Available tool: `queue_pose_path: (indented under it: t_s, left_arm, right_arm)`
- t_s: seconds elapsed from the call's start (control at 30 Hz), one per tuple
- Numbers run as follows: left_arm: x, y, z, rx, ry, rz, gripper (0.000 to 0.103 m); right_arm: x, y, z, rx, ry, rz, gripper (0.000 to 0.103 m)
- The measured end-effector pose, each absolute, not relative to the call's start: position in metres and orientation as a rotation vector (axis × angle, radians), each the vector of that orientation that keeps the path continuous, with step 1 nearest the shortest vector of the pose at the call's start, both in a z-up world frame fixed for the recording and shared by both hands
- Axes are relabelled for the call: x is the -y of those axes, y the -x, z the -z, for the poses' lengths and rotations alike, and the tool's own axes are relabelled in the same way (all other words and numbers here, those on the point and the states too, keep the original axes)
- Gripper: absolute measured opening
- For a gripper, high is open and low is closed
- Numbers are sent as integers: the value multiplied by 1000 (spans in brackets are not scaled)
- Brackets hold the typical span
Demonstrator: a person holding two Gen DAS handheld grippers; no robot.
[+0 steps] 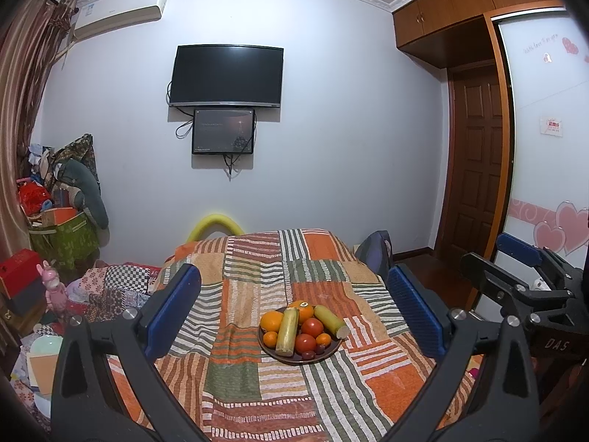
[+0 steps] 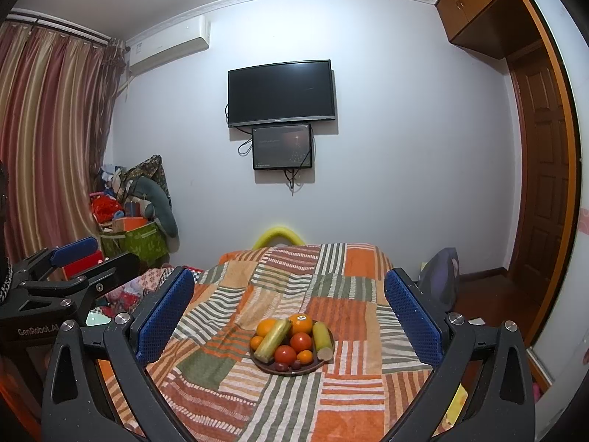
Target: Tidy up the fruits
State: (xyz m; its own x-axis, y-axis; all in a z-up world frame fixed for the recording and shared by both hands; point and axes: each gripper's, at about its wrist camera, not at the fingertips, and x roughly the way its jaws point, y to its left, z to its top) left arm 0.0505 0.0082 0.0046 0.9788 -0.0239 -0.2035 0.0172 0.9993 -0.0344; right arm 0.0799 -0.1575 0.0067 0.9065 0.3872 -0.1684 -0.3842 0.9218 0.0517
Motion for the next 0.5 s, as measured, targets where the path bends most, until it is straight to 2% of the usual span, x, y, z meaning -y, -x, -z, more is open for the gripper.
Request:
queue_pose_path:
  t_s: [0.5]
  left_arm:
    - [-8,-54,-2,-219,41,42,103]
  right_arm:
    - [159,-80,-4,-186,-19,-400,103]
